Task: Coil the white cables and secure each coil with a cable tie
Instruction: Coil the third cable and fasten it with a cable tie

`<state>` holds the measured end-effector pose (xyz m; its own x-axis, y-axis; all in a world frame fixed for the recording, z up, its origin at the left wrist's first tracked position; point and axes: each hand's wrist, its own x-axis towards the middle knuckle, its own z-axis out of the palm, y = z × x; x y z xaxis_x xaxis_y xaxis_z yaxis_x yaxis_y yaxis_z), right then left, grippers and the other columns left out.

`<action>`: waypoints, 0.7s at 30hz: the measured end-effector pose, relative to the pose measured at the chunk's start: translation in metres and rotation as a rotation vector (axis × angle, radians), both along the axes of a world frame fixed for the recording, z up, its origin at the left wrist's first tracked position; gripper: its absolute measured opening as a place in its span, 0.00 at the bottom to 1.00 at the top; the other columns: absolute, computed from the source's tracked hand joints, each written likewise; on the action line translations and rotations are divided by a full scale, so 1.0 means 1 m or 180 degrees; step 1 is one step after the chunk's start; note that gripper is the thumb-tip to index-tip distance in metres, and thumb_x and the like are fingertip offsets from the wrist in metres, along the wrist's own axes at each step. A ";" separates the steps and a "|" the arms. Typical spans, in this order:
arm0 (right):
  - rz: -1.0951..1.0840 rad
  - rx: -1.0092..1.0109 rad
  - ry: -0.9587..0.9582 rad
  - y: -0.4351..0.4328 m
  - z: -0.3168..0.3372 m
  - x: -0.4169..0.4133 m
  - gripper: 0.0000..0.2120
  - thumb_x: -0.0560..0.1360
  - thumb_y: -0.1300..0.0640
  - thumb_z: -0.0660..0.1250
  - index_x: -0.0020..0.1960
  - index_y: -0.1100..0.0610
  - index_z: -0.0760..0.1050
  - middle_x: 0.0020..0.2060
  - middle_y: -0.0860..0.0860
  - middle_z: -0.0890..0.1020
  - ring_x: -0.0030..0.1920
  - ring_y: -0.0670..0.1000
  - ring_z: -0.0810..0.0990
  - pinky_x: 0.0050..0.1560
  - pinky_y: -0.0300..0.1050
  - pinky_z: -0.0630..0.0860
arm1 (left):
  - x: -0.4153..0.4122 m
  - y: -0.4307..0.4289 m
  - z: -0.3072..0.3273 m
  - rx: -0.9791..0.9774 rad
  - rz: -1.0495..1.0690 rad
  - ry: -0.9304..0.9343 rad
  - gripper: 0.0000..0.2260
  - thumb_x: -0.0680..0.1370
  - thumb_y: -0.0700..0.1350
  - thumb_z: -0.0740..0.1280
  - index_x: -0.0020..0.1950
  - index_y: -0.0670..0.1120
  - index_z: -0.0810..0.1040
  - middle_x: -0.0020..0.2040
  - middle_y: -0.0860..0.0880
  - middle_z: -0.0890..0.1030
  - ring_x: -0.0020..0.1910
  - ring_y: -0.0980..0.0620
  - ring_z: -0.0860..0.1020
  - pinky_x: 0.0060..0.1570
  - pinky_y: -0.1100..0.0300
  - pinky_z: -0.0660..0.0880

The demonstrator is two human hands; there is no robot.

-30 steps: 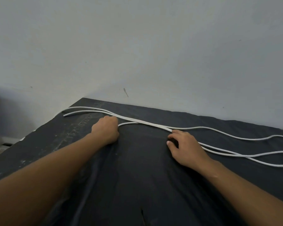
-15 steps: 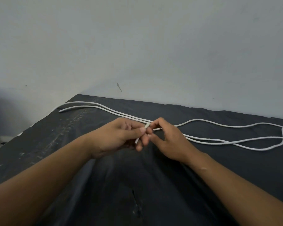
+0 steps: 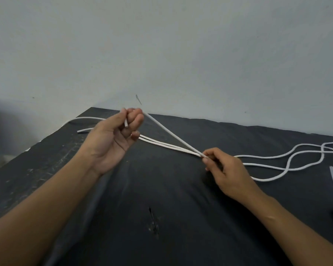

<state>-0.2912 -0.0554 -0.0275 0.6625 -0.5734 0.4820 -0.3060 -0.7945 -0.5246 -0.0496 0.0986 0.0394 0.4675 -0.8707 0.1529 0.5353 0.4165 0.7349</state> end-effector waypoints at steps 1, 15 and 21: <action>-0.0004 -0.0119 -0.0014 0.000 -0.001 -0.003 0.04 0.81 0.57 0.64 0.52 0.51 0.77 0.36 0.47 0.79 0.38 0.44 0.77 0.39 0.29 0.68 | -0.001 0.001 -0.007 0.0050 -0.0009 -0.0023 0.09 0.80 0.45 0.60 0.45 0.46 0.79 0.40 0.52 0.86 0.39 0.58 0.85 0.32 0.67 0.76; 0.0930 -0.0479 -0.0359 0.052 0.009 0.010 0.09 0.81 0.58 0.61 0.55 0.55 0.80 0.40 0.49 0.72 0.39 0.46 0.72 0.44 0.33 0.68 | -0.059 0.012 -0.048 0.0461 0.0003 -0.3295 0.12 0.81 0.39 0.61 0.49 0.36 0.84 0.40 0.43 0.86 0.40 0.52 0.84 0.45 0.65 0.76; 0.0496 -0.0176 -0.0973 0.049 0.013 0.010 0.07 0.79 0.55 0.66 0.53 0.57 0.80 0.39 0.48 0.79 0.38 0.48 0.77 0.39 0.41 0.74 | -0.060 0.015 -0.050 0.0470 -0.1245 -0.1956 0.17 0.81 0.46 0.60 0.51 0.32 0.79 0.30 0.46 0.78 0.27 0.52 0.74 0.35 0.64 0.74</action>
<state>-0.2808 -0.0059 -0.0142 0.5601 -0.4443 0.6992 -0.0142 -0.8491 -0.5281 -0.1093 0.1132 -0.0106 -0.0131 -0.9877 0.1555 0.0985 0.1535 0.9832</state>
